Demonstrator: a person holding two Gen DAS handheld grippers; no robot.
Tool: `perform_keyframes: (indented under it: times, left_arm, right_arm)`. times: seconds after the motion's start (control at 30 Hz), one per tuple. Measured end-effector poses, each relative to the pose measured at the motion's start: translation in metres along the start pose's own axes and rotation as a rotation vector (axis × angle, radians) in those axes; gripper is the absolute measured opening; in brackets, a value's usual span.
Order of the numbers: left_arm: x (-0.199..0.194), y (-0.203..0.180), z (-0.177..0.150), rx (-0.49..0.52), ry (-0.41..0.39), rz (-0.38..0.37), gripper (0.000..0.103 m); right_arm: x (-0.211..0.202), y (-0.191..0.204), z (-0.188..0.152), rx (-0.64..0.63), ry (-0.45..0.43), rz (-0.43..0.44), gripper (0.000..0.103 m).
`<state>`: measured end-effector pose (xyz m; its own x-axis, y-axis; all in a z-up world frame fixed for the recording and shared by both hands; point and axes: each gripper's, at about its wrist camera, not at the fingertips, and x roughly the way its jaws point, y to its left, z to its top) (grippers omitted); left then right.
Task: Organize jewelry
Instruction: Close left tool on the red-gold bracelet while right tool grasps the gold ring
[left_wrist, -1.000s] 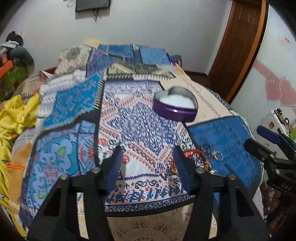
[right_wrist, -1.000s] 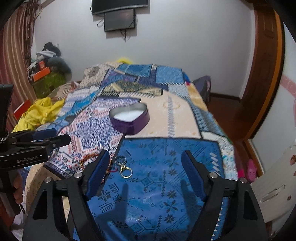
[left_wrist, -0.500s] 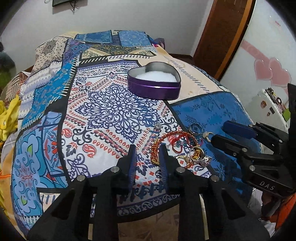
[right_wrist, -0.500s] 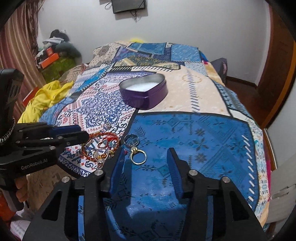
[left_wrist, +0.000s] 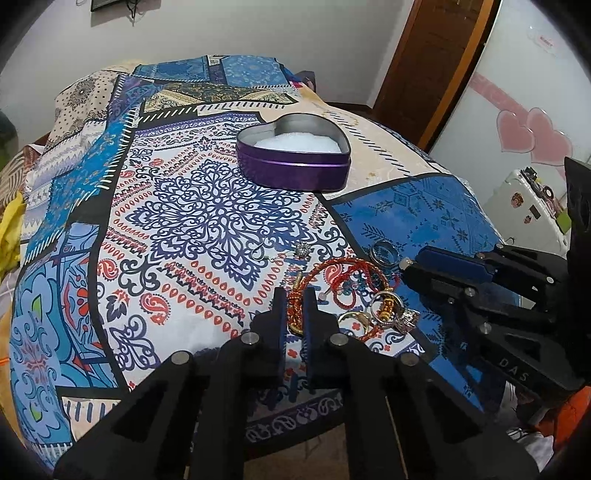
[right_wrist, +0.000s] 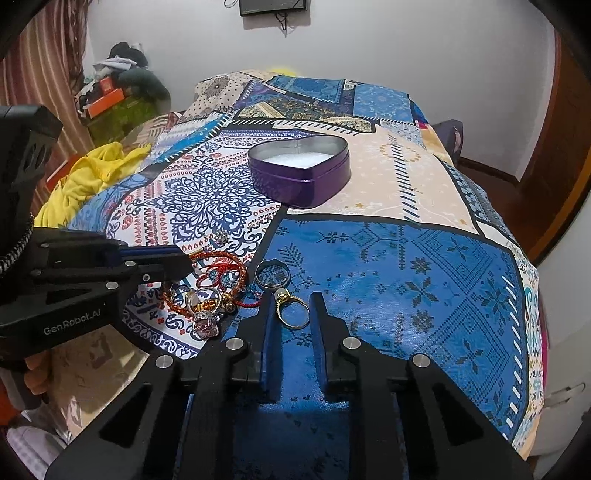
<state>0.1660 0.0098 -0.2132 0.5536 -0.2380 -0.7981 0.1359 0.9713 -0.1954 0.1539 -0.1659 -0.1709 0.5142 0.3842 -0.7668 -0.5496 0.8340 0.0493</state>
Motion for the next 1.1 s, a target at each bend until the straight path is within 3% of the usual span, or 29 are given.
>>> perform_keyframes:
  times: [0.1,0.63,0.7,0.8,1.1]
  left_arm:
    - [-0.002,-0.002,0.001,0.015,-0.003,0.011,0.006]
    - [-0.05,-0.002,0.014,0.012,-0.138,0.039,0.006]
    - [-0.055,-0.001,0.016,0.006,-0.152,0.04,0.006]
    - [-0.06,0.0,0.017,0.0,-0.168,0.044,0.006]
    - [-0.069,0.005,0.022,-0.006,-0.201,0.053,0.006]
  right_arm:
    - [-0.002,-0.001,0.001,0.017,-0.005,0.018,0.006]
    - [-0.024,-0.004,0.006,0.027,-0.057,-0.012,0.006]
    - [-0.02,-0.002,0.007,0.02,-0.026,-0.009,0.01]
    - [-0.01,0.001,0.009,0.01,0.02,0.004,0.029]
    - [0.008,0.002,0.007,-0.05,0.022,-0.06,0.029]
